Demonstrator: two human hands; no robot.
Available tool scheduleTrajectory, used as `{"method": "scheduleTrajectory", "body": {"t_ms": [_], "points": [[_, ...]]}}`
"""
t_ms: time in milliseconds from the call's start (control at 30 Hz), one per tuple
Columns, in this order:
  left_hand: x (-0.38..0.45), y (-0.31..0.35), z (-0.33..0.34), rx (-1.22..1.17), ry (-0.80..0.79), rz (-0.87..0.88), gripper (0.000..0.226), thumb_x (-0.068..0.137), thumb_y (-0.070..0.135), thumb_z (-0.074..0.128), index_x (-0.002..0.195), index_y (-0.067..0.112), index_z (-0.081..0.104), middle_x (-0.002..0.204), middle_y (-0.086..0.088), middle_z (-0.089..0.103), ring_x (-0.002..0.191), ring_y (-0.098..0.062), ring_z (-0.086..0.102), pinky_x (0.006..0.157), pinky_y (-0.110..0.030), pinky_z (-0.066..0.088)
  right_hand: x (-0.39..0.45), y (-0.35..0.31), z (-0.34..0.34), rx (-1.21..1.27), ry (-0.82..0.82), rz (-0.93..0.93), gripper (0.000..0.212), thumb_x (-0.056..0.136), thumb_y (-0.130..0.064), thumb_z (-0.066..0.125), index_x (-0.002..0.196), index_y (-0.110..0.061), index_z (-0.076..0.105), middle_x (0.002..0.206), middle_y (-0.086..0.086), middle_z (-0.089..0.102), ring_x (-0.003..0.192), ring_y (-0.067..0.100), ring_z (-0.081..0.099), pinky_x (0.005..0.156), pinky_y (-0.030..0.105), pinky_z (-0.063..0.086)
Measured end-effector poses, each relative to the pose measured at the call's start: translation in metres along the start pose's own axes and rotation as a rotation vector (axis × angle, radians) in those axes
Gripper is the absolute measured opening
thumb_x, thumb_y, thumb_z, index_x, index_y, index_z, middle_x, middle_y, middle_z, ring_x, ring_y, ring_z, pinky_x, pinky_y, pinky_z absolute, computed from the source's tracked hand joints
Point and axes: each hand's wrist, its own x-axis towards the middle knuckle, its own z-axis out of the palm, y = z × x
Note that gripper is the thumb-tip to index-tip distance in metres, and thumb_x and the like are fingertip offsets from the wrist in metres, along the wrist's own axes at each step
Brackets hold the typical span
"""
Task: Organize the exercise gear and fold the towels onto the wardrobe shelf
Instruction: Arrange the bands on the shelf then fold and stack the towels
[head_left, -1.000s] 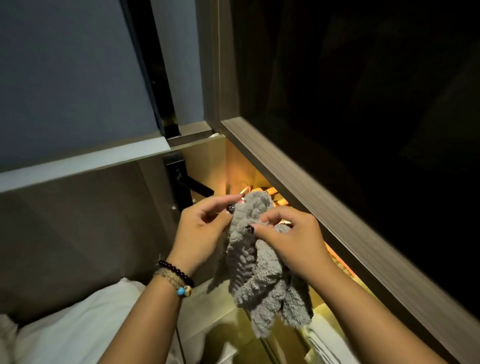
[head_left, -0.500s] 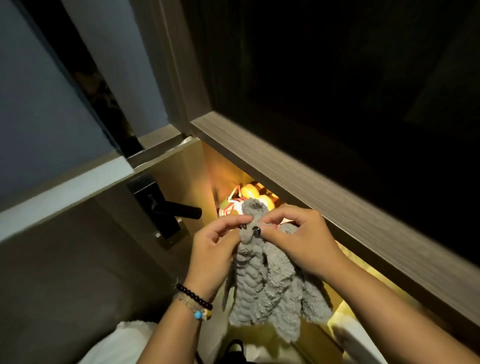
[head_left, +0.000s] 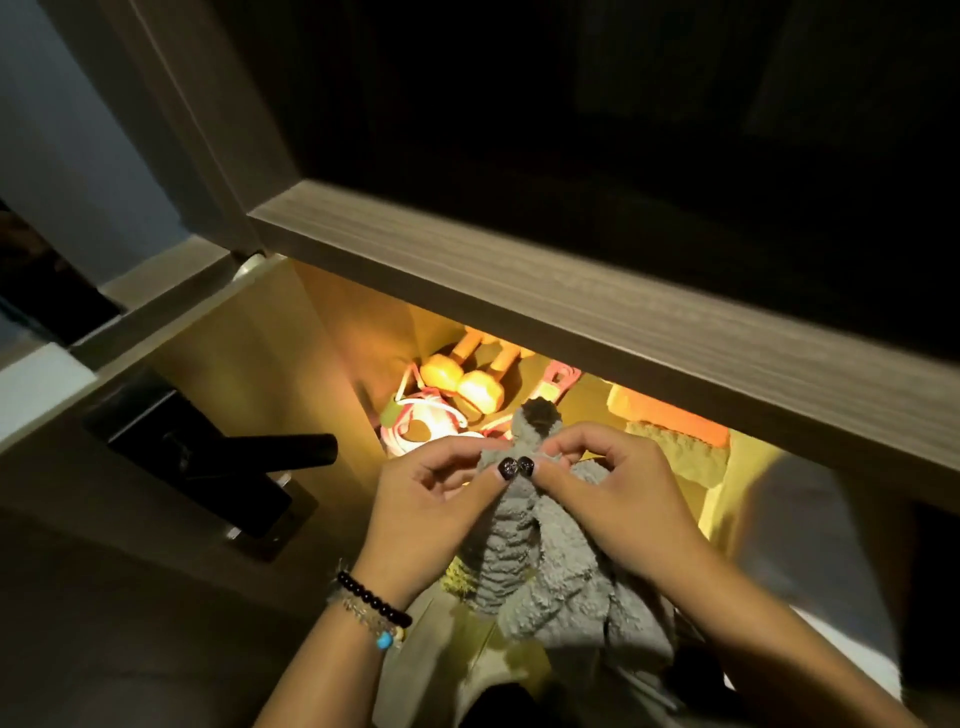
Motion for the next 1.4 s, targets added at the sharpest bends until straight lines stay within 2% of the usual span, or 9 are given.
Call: {"method": "scheduleTrajectory", "body": {"t_ms": [167, 500, 700, 867, 933, 1067, 1167, 1267, 1400], "points": [[-0.009, -0.031, 0.007, 0.067, -0.074, 0.111, 0.018, 0.069, 0.029, 0.070, 0.085, 0.024, 0.075, 0.089, 0.008, 0.075, 0.085, -0.006, 0.068, 0.073, -0.017, 0.053, -0.024, 0.034, 0.007, -0.047, 0.047, -0.031, 0.010, 0.080, -0.027, 0.075, 0.075, -0.033, 0.069, 0.079, -0.015, 0.068, 0.082, 0.001, 0.062, 0.075, 0.016, 0.046], [-0.051, -0.082, -0.016, 0.154, -0.333, 0.328, 0.015, 0.076, 0.011, 0.074, 0.084, 0.024, 0.074, 0.083, 0.017, 0.073, 0.087, 0.000, 0.067, 0.075, -0.014, 0.051, -0.106, 0.087, 0.020, -0.401, -0.156, -0.073, 0.020, 0.080, -0.029, 0.075, 0.073, -0.039, 0.060, 0.071, -0.014, 0.062, 0.071, 0.007, 0.059, 0.069, 0.030, 0.046], [-0.072, -0.098, -0.027, 0.066, -0.285, 0.292, 0.010, 0.077, 0.008, 0.075, 0.086, 0.013, 0.076, 0.086, -0.001, 0.076, 0.085, -0.009, 0.070, 0.079, -0.023, 0.056, -0.152, 0.092, 0.021, -0.546, -0.094, 0.017, 0.027, 0.084, -0.033, 0.072, 0.074, -0.007, 0.066, 0.070, 0.007, 0.064, 0.060, 0.005, 0.049, 0.058, 0.020, 0.035], [-0.077, -0.106, -0.036, 0.057, -0.295, 0.180, 0.008, 0.078, 0.013, 0.076, 0.085, 0.015, 0.078, 0.088, -0.011, 0.075, 0.085, -0.025, 0.065, 0.086, -0.054, 0.052, -0.174, 0.063, 0.010, -0.653, -0.023, 0.039, 0.019, 0.081, -0.038, 0.072, 0.075, -0.020, 0.076, 0.072, -0.009, 0.071, 0.073, 0.013, 0.063, 0.069, 0.033, 0.047], [-0.075, -0.107, -0.035, 0.058, -0.299, 0.163, 0.008, 0.079, 0.012, 0.075, 0.086, 0.014, 0.078, 0.088, -0.006, 0.076, 0.086, -0.020, 0.067, 0.089, -0.051, 0.052, -0.175, 0.054, 0.007, -0.649, -0.007, 0.034, 0.018, 0.081, -0.036, 0.072, 0.080, -0.019, 0.078, 0.080, -0.005, 0.074, 0.080, 0.016, 0.066, 0.074, 0.036, 0.050], [-0.068, -0.109, -0.027, 0.039, -0.300, 0.118, 0.006, 0.079, 0.014, 0.076, 0.083, 0.017, 0.078, 0.086, -0.002, 0.076, 0.085, -0.020, 0.063, 0.080, -0.043, 0.048, -0.169, 0.047, 0.005, -0.708, 0.123, -0.008, 0.013, 0.080, -0.027, 0.077, 0.081, -0.014, 0.078, 0.076, -0.007, 0.070, 0.058, -0.011, 0.054, 0.051, 0.009, 0.038], [-0.051, -0.111, -0.018, 0.064, -0.285, 0.062, 0.009, 0.079, 0.021, 0.077, 0.085, 0.016, 0.078, 0.085, 0.000, 0.075, 0.076, -0.010, 0.061, 0.073, -0.027, 0.047, -0.155, 0.050, 0.003, -0.786, 0.192, -0.001, 0.014, 0.080, -0.026, 0.077, 0.085, -0.013, 0.078, 0.080, -0.002, 0.071, 0.056, -0.003, 0.052, 0.051, 0.006, 0.036], [-0.033, -0.113, -0.008, 0.110, -0.274, 0.042, 0.017, 0.080, 0.021, 0.077, 0.089, 0.008, 0.076, 0.080, -0.004, 0.071, 0.057, -0.002, 0.056, 0.052, -0.017, 0.042, -0.137, 0.055, 0.000, -0.885, 0.190, 0.032, 0.014, 0.082, -0.024, 0.075, 0.092, -0.015, 0.078, 0.088, 0.001, 0.073, 0.070, 0.006, 0.053, 0.051, 0.008, 0.033], [-0.018, -0.111, -0.001, 0.032, -0.269, 0.012, 0.009, 0.083, 0.011, 0.073, 0.089, 0.005, 0.069, 0.075, -0.005, 0.068, 0.055, -0.004, 0.062, 0.051, -0.015, 0.049, -0.117, 0.061, -0.004, -0.845, 0.234, 0.032, 0.017, 0.082, -0.015, 0.072, 0.099, -0.018, 0.074, 0.094, 0.001, 0.071, 0.085, 0.013, 0.061, 0.073, 0.030, 0.051]]}}
